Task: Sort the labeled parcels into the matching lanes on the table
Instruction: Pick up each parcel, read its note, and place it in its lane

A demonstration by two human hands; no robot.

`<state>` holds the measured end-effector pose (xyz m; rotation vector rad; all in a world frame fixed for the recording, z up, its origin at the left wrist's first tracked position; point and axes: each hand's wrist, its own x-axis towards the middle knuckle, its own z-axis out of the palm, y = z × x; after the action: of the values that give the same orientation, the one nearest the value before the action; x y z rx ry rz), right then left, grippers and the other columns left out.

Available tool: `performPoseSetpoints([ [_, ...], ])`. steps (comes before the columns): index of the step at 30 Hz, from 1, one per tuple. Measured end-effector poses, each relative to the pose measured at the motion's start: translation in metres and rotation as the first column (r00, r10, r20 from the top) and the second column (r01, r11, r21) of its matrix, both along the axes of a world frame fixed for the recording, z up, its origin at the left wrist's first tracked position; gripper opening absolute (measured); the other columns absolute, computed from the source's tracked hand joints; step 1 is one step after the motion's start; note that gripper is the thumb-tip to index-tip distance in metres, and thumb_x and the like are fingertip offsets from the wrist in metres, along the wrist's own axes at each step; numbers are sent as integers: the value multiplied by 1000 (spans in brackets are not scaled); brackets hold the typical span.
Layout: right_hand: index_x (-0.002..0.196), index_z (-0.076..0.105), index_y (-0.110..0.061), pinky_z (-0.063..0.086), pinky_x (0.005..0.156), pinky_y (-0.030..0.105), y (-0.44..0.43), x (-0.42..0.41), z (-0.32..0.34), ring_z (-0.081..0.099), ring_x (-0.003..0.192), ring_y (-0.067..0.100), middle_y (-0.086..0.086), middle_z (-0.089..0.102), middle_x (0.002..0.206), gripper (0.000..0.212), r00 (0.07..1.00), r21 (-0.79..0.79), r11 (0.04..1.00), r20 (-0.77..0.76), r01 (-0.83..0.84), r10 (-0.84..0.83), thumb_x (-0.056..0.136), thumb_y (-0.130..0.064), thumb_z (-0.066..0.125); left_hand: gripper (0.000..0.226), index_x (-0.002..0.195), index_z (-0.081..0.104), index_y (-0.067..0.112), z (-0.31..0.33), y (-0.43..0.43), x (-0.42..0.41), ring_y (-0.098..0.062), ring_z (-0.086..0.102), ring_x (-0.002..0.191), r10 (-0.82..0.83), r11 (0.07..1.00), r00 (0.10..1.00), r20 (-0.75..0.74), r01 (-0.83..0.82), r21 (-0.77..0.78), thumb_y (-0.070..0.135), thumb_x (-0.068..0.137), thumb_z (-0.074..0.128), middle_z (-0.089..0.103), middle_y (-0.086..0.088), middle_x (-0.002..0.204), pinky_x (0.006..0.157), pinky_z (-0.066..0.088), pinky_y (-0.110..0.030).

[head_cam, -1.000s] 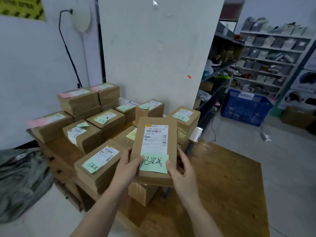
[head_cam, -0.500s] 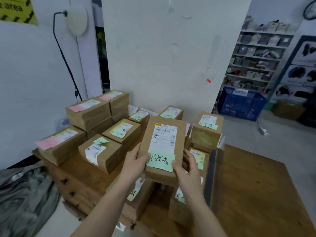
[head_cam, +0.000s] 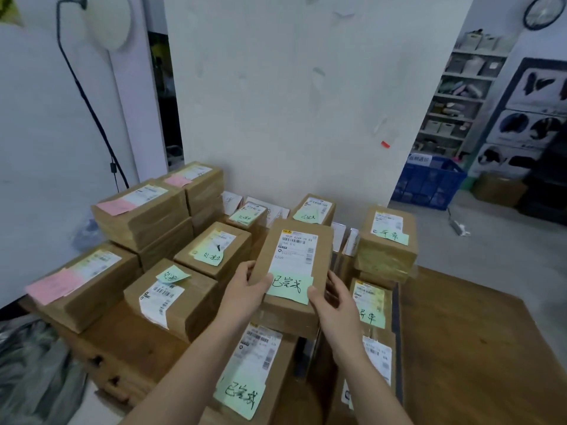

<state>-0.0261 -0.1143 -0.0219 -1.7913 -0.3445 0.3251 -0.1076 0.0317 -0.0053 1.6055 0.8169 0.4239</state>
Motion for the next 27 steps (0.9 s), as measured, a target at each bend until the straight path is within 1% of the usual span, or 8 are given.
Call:
performPoseSetpoints([
  [4, 150, 37, -32, 53, 97, 41, 14, 16, -9, 50, 126, 15, -6, 51, 144, 64, 999, -23, 1000, -34, 15, -16, 93, -37, 64, 42, 132, 45, 24, -10, 15, 17, -14, 63, 102, -23, 1000, 999, -26, 23, 8, 32, 93, 61, 61, 4, 115, 88, 56, -41],
  [10, 151, 34, -30, 50, 99, 38, 32, 24, -14, 49, 121, 12, -7, 50, 143, 62, 997, -97, 994, -54, 42, -47, 95, -35, 61, 46, 136, 46, 23, -22, 36, 35, -15, 61, 105, -74, 997, 994, -77, 75, 4, 33, 94, 60, 61, 5, 115, 90, 55, -42],
  [12, 151, 34, -30, 52, 90, 30, 39, 26, -14, 49, 118, 11, -8, 50, 142, 61, 996, -101, 993, -62, 54, -60, 97, -33, 60, 47, 139, 45, 23, -25, 45, 40, -14, 59, 105, -98, 995, 992, -85, 99, 17, 33, 95, 59, 59, 6, 113, 90, 54, -39],
  [14, 151, 35, -28, 48, 77, 19, 48, 27, -15, 48, 112, 8, -11, 51, 137, 59, 994, -103, 991, -63, 82, -89, 97, -30, 59, 51, 143, 41, 23, -28, 53, 45, -15, 56, 112, -127, 991, 987, -100, 131, 28, 35, 96, 57, 58, 3, 126, 94, 52, -38],
  [15, 150, 36, -28, 47, 76, 17, 52, 26, -15, 49, 112, 8, -10, 51, 139, 58, 992, -107, 989, -62, 106, -113, 98, -29, 58, 54, 145, 39, 23, -28, 57, 47, -17, 54, 117, -144, 988, 983, -115, 149, 33, 36, 96, 57, 55, 1, 134, 97, 50, -39],
  [18, 151, 36, -26, 46, 90, 25, 62, 24, -15, 47, 127, 14, -7, 48, 145, 56, 981, -129, 975, -52, 180, -188, 98, -26, 57, 55, 147, 37, 23, -30, 67, 52, -18, 51, 122, -195, 979, 973, -121, 200, 34, 35, 97, 55, 51, 0, 141, 99, 48, -38],
  [22, 149, 39, -26, 46, 97, 31, 74, 24, -22, 49, 128, 15, -4, 54, 141, 53, 964, -170, 951, -26, 257, -265, 99, -21, 57, 50, 146, 38, 23, -35, 79, 54, -16, 52, 119, -279, 958, 954, -109, 285, 43, 30, 98, 54, 54, 1, 138, 100, 47, -39],
  [27, 148, 41, -25, 51, 85, 22, 83, 19, -30, 54, 114, 9, -7, 58, 132, 52, 940, -187, 928, -55, 322, -337, 99, -15, 55, 52, 147, 36, 23, -41, 88, 52, -18, 49, 126, -353, 926, 926, -131, 366, 90, 26, 98, 54, 51, 1, 141, 101, 46, -36],
])
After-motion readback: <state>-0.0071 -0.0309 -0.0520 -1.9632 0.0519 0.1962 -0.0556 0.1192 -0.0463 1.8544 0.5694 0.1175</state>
